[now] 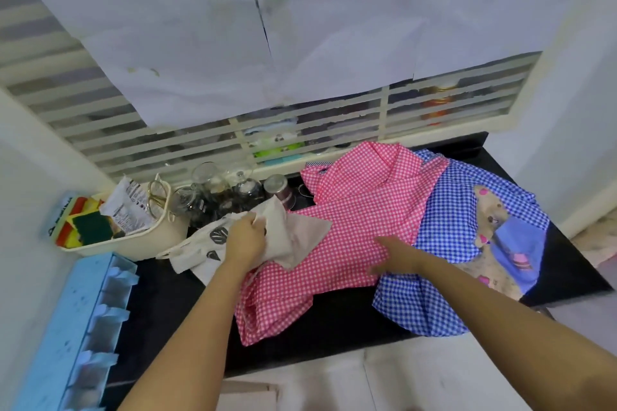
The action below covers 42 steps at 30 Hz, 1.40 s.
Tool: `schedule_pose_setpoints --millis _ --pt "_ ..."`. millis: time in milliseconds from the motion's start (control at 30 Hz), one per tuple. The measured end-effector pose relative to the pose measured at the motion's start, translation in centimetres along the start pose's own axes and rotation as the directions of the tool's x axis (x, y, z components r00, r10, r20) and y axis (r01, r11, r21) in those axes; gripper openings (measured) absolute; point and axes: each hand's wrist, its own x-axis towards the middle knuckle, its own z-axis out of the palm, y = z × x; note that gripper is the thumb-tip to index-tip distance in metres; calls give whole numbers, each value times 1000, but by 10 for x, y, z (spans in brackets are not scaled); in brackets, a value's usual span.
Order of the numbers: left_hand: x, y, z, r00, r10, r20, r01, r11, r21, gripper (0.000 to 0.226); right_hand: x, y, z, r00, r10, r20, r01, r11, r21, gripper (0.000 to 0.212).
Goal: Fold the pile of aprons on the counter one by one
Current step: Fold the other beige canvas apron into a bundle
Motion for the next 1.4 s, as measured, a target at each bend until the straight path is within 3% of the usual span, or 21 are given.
schedule_pose_setpoints --millis 67,133,200,233,267,300,333,367,400,500,567,600,700,800,900,1033,1133,1200,1267,1333,1400 --pt "-13 41 -9 993 106 -51 -107 994 0 31 -23 -18 -11 984 -149 -98 160 980 119 104" --pt "-28 80 -20 978 171 -120 -179 982 -65 26 -55 -43 -16 906 -354 -231 399 897 189 108" --pt "-42 116 -29 986 104 -127 -134 958 -254 24 -88 -61 -16 797 -522 -304 592 775 222 111" --pt "-48 133 -34 996 16 -92 -55 894 -445 23 -101 -65 -15 741 -578 -342 661 717 221 113" --pt "-55 146 -41 997 -76 -21 43 751 -658 22 -110 -67 -14 695 -602 -393 705 678 209 115" --pt "-61 161 -48 986 -136 92 151 523 -839 22 -120 -65 -16 646 -608 -462 740 649 180 116" --pt "-71 172 -53 965 -151 213 246 253 -936 22 -125 -58 -19 597 -600 -533 759 638 131 118" --pt "-77 178 -57 954 -125 273 282 56 -958 24 -131 -55 -22 558 -580 -594 758 647 80 119" --pt "-89 185 -58 964 -66 258 253 -68 -965 25 -138 -49 -27 518 -559 -647 745 666 21 117" --pt "-123 207 -61 976 28 215 215 -240 -947 19 -157 -41 -35 387 -532 -753 728 678 -105 109" --pt "-146 217 -60 963 109 248 271 -336 -902 20 -174 -39 -38 401 -474 -784 768 640 5 100" --pt "-153 220 -58 955 123 269 295 -321 -900 20 -179 -38 -40 442 -410 -798 775 622 111 94" --pt "-179 219 -58 960 113 255 268 -132 -954 19 -196 -25 -48 537 -321 -780 777 549 309 58" --pt "-212 203 -64 991 27 135 132 89 -987 14 -219 -15 -52 584 -360 -727 755 570 325 25" --pt "-242 176 -75 999 -5 -33 -29 367 -930 18 -257 -17 -50 648 -475 -595 748 541 384 18" --pt "-292 132 -102 993 64 -101 -117 679 -725 28 -319 -16 -44 766 -562 -312 628 551 549 13" --pt "-322 99 -110 989 75 129 -30 948 -318 23 -362 -22 -38 780 -577 -240 608 609 510 19" --pt "-340 79 -107 963 71 259 -72 997 -3 17 -372 -29 -31 826 -503 -257 564 717 410 26" --pt "-364 67 -97 907 169 385 -252 951 177 57 -375 -36 -20 884 -412 -220 466 812 352 38" --pt "-392 64 -79 823 327 465 -391 920 45 107 -373 -40 -6 934 -342 -101 348 814 465 44" --pt "-422 64 -56 804 515 296 -509 854 -106 114 -371 -44 7 962 -275 -10 221 752 621 38"
